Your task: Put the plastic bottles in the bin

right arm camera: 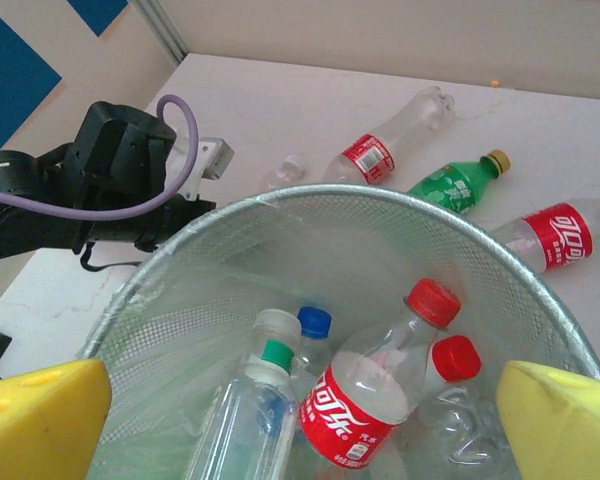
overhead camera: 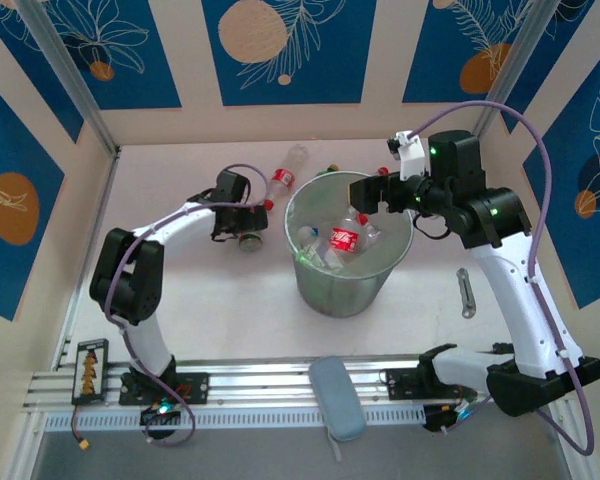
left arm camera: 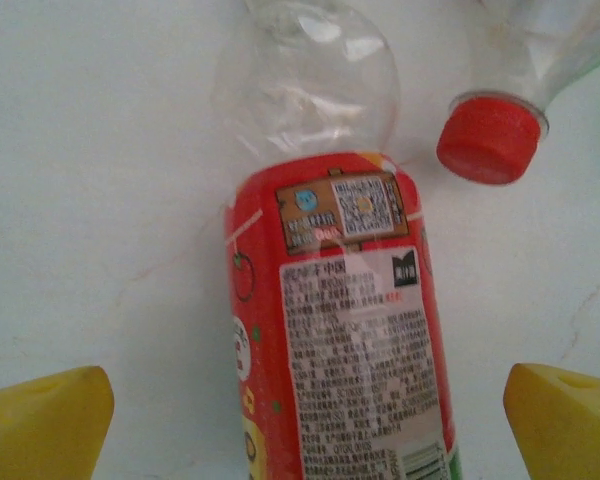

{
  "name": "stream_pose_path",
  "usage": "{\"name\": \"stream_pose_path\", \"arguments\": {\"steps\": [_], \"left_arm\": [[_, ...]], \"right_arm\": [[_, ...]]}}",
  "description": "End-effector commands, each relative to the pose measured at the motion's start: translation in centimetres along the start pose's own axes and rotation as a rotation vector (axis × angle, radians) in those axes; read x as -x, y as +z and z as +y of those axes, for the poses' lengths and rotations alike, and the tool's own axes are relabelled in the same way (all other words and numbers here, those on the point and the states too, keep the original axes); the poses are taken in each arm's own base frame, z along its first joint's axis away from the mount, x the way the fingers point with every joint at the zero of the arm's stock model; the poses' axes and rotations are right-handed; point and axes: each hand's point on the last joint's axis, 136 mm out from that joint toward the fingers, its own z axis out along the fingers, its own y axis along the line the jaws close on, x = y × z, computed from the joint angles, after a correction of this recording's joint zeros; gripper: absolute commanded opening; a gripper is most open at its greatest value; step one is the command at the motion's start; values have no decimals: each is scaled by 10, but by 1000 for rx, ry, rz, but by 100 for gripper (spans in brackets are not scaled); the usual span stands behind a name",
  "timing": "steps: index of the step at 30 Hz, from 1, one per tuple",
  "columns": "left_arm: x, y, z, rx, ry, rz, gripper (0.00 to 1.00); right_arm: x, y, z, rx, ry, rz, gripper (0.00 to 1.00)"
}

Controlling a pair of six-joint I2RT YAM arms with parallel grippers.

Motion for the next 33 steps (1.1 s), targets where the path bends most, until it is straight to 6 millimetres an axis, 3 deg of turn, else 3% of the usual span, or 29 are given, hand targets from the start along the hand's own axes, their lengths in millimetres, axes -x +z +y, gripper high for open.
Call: {"name": "stream_pose_path", "arguments": {"steps": [1, 14, 24, 28, 33], "left_arm": [[-17, 13, 6, 37, -15, 36, 100], [-34, 25, 12, 44, -54, 51, 75], [-22, 18, 9, 37, -54, 4, 64], [-6, 0, 8, 24, -48, -61, 62], [24, -47, 2, -35, -26, -187, 58]], "right_arm": [[-4, 6, -1, 15, 8, 19, 99], [-8, 11, -3, 31, 30, 25, 99], [-17, 17, -10, 16, 44, 43, 99], [-19, 19, -13, 23, 59, 50, 100], [-12, 18, -9, 46, 71, 33, 100]]}}
